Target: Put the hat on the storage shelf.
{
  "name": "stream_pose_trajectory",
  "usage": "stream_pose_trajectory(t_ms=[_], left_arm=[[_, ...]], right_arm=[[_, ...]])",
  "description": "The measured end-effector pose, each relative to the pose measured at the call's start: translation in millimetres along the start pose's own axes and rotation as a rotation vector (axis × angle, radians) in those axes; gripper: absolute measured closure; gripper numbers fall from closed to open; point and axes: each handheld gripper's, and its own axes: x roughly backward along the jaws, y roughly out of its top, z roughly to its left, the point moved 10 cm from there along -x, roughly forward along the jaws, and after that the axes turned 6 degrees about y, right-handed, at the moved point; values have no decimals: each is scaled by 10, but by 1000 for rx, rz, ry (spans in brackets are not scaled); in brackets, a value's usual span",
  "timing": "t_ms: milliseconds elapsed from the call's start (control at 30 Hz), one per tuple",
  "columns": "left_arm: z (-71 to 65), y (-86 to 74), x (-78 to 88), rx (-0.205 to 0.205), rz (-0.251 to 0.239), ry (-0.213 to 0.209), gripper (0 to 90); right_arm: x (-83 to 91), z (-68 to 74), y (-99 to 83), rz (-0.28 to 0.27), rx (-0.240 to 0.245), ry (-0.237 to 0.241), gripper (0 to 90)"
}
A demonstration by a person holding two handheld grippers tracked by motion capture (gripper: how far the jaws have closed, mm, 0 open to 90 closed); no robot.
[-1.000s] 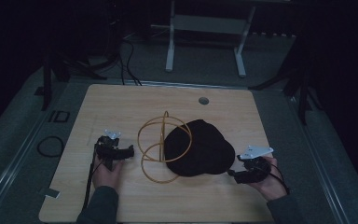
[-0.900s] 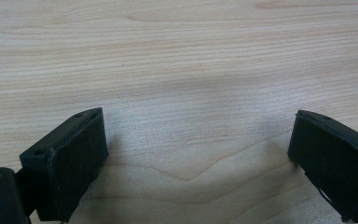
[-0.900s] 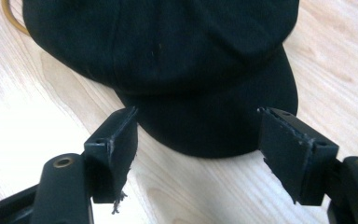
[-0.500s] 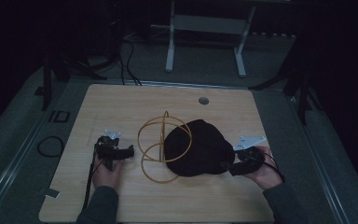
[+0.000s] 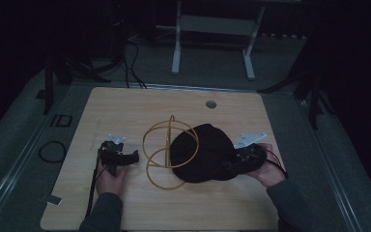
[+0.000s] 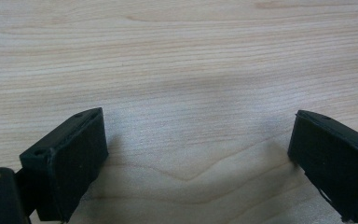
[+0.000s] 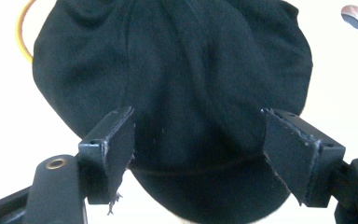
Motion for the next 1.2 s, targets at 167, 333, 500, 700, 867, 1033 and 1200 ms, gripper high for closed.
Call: stream_pose_trajectory(t_ms=[167, 333, 500, 700, 867, 1033, 1200], left_arm=[[0, 0, 0, 0, 0, 0, 41], [0, 0, 0, 0, 0, 0, 41], [0, 0, 0, 0, 0, 0, 41], [0, -1, 1, 0, 1, 0, 41], [-3, 1, -1, 0, 0, -2, 42], [-4, 3, -2, 2, -2, -1, 42], [-4, 3, -2, 2, -2, -2, 42]], right_arm=[[-59, -16, 87, 13, 7, 4, 226], [-124, -34, 148, 34, 23, -4, 192], [-181, -67, 229, 38, 25, 1, 149], [-262, -120, 278, 94, 36, 3, 123], [-308, -142, 317, 110, 47, 8, 106], [-369, -155, 367, 127, 60, 32, 101], [-439, -197, 377, 152, 63, 67, 100]])
